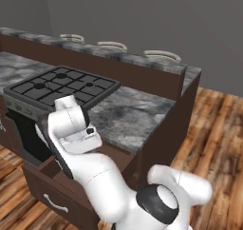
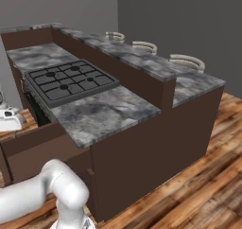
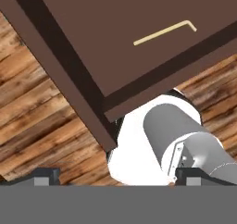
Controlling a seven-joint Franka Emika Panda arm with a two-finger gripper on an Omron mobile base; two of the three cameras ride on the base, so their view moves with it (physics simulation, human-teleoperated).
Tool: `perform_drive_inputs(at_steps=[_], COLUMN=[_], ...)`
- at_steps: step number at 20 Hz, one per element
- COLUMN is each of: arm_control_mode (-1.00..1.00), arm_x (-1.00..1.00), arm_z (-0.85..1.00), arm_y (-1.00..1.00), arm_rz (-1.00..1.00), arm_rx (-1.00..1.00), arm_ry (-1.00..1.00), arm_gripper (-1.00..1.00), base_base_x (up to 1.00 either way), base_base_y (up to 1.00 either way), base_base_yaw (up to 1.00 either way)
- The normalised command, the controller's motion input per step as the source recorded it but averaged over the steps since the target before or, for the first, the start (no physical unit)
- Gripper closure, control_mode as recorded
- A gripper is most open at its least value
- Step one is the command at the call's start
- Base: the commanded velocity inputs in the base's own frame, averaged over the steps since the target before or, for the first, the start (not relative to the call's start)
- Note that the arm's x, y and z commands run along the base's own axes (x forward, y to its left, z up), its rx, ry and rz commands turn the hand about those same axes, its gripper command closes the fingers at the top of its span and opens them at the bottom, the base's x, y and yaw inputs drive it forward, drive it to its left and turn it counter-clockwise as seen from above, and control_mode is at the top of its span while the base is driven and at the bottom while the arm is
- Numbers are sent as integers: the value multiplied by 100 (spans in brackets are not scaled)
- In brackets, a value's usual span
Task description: Take a straw from the drawer in front and place it inside the glass cup on the dining counter.
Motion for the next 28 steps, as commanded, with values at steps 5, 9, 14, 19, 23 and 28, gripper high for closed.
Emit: perform_drive_inputs(at_steps=[5, 9, 14, 19, 23, 28], arm_control_mode=[-100, -100, -100, -100, -100, -100], arm_x=[1, 1, 0, 0, 0, 2], arm_z=[30, 13, 1, 0, 0, 0], arm_y=[-74, -74, -65, -31, -18, -7], arm_rz=[0, 0, 0, 0, 0, 0], arm_rx=[33, 24, 20, 11, 5, 1], arm_ry=[10, 7, 4, 3, 7, 3], arm_gripper=[-100, -100, -100, -100, -100, -100], base_base_x=[0, 0, 0, 0, 0, 0], base_base_y=[0, 0, 0, 0, 0, 0], base_base_yaw=[0, 0, 0, 0, 0, 0])
